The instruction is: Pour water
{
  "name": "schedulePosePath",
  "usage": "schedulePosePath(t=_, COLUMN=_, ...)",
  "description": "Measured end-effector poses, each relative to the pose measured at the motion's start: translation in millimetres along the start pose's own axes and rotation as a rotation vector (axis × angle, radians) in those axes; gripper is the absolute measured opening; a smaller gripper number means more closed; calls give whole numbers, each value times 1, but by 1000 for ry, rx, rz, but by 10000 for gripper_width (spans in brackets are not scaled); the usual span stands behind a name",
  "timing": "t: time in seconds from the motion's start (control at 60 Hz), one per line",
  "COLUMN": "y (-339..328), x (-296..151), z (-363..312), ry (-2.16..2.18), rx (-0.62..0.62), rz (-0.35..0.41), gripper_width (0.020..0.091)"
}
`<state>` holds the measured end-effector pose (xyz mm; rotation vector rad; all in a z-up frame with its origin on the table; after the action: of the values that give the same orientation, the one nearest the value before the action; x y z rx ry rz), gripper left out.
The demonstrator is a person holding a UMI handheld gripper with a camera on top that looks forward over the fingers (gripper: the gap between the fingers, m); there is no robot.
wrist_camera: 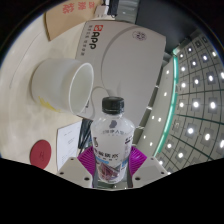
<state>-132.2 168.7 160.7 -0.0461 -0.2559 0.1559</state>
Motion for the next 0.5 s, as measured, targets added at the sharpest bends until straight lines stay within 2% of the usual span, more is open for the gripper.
schedulePosePath(t=0.25, y=8, x=-15, z=-7, ry=-62, rx=-2, rz=92, gripper_width=398)
schedulePosePath(t=0.367, y=6, x=-6, z=-1, ry=93, rx=-6, rz=83, gripper_width=400)
schedulePosePath(t=0.5, y=-7, x=5, z=3, ry=493, rx=-47, rz=87, gripper_width=401)
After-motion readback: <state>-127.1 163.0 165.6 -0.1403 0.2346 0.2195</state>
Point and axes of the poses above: the point between the fingertips, and its own axes, seen from behind it with the camera up: z to the right, x down, y forward, the way the camera looks, the point moved 2 cm from there along -y, backward, against the way the camera looks, and after that the axes turned 12 degrees about z, right-handed, at the moved point
